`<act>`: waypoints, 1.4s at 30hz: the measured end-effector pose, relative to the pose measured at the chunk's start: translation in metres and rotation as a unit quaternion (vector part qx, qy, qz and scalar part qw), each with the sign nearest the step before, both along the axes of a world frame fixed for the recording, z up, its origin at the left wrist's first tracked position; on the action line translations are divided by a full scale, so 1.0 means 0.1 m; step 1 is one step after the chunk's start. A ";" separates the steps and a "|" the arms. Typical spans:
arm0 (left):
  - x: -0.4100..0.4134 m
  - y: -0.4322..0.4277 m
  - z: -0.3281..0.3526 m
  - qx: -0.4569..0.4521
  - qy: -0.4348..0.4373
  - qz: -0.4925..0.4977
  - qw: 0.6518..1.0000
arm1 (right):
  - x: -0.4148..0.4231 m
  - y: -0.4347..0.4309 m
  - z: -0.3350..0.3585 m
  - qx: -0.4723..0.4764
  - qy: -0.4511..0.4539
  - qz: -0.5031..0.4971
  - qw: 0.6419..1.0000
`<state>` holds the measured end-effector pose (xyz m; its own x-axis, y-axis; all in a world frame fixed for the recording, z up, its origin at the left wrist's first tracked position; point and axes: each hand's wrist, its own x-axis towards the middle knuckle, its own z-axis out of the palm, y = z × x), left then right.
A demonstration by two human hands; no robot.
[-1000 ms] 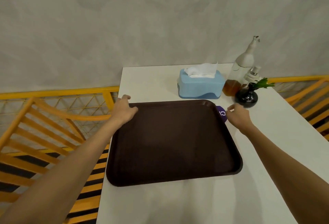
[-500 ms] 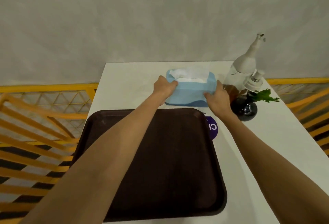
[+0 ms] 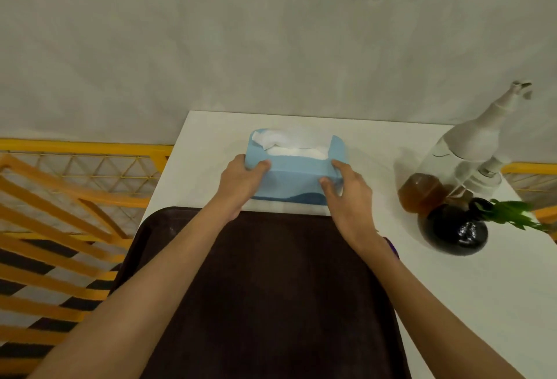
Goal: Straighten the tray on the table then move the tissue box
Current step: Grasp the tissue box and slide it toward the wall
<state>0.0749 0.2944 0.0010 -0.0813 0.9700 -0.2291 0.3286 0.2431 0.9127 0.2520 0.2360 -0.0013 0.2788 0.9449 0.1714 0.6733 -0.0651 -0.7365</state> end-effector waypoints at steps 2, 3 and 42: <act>-0.25 0.09 -0.02 0.004 0.001 0.033 0.999 | -0.21 0.14 -0.05 0.008 -0.002 0.025 1.000; -0.37 0.15 -0.02 0.006 0.000 0.054 0.999 | -0.32 0.21 -0.06 0.011 -0.002 0.038 0.999; -1.26 1.69 0.05 -0.008 -0.014 0.089 0.996 | -1.21 1.95 0.05 -0.048 -0.052 0.082 0.994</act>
<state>-0.0507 0.4632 0.0058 -0.2451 0.9371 -0.2486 0.2540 0.3095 0.9163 0.1312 0.4307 0.0035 0.1044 0.9898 0.0970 0.7525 -0.0149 -0.6584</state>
